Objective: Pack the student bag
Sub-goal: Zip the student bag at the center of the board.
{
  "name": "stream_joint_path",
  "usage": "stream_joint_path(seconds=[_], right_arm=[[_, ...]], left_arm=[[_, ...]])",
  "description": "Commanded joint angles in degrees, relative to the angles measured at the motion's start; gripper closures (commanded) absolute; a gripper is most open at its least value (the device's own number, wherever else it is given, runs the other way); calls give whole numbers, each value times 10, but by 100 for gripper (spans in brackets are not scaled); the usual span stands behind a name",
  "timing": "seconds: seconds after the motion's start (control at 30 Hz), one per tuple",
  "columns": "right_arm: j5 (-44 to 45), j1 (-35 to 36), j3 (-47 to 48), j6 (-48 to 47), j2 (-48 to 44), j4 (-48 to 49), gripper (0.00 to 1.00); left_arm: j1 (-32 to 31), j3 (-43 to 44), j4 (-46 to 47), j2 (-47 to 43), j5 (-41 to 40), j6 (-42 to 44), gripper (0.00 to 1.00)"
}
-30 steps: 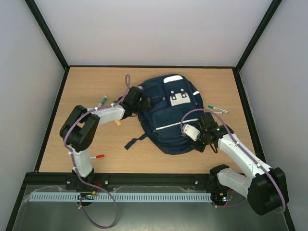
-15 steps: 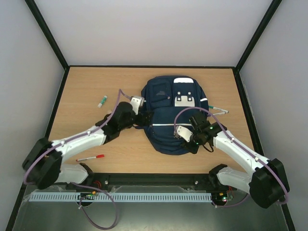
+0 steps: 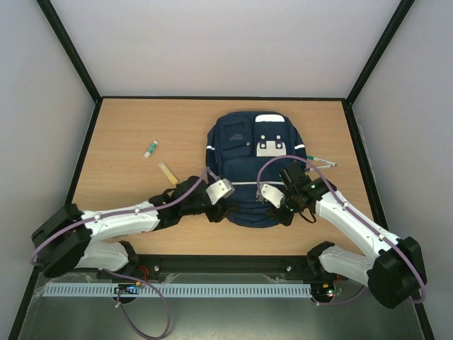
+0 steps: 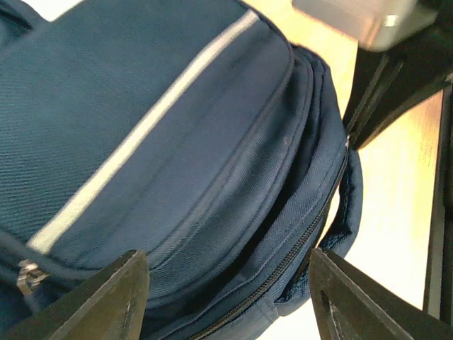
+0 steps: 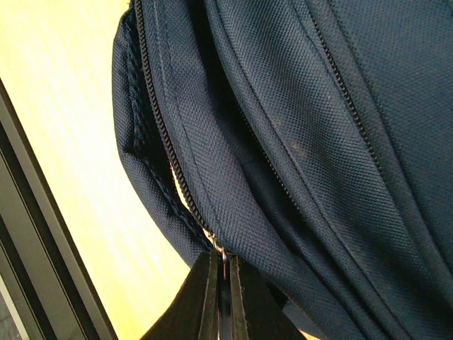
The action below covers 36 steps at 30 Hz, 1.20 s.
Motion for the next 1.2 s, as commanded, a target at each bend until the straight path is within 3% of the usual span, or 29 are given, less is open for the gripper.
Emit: stream_joint_path(seconds=[0.0, 0.3, 0.43, 0.5, 0.6, 0.8, 1.17], right_arm=[[-38, 4, 16, 9, -5, -37, 99], [-25, 4, 10, 14, -10, -36, 99], [-21, 4, 11, 15, -9, -39, 99], [-19, 4, 10, 14, -8, -42, 99], [-14, 3, 10, 12, -9, -51, 99], [1, -32, 9, -16, -13, -79, 99], [20, -136, 2, -74, 39, -54, 99]], left_arm=[[-20, 30, 32, 73, 27, 64, 36], [-63, 106, 53, 200, 23, 111, 37], [-71, 123, 48, 228, 17, 116, 47], [-74, 126, 43, 234, 14, 120, 59], [-78, 123, 37, 224, 3, 123, 73], [-79, 91, 20, 166, -58, 124, 92], [-79, 36, -29, 87, -145, 85, 98]])
